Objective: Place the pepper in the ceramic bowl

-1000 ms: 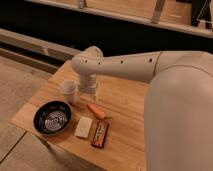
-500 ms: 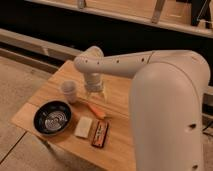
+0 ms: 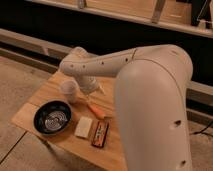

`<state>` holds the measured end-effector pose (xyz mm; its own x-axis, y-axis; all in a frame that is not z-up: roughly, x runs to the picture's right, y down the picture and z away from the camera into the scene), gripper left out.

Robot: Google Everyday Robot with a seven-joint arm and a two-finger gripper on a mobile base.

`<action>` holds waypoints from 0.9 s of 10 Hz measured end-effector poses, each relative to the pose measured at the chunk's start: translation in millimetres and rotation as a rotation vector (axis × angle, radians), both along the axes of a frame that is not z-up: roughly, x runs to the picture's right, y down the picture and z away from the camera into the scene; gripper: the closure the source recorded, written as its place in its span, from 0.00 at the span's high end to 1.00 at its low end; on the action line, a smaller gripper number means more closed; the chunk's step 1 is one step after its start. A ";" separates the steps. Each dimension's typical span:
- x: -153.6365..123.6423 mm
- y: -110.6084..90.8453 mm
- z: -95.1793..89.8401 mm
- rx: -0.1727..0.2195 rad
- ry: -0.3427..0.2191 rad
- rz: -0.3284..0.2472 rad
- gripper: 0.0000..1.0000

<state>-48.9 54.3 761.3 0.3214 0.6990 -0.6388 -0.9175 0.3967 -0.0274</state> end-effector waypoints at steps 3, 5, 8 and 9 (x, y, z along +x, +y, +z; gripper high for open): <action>14.1 6.7 -8.1 -0.055 -0.131 0.004 0.65; 22.1 8.9 -10.6 -0.074 -0.149 0.013 0.65; 18.0 11.8 -10.1 -0.084 -0.156 0.024 0.65; 10.0 23.5 -6.5 -0.116 -0.179 0.072 0.65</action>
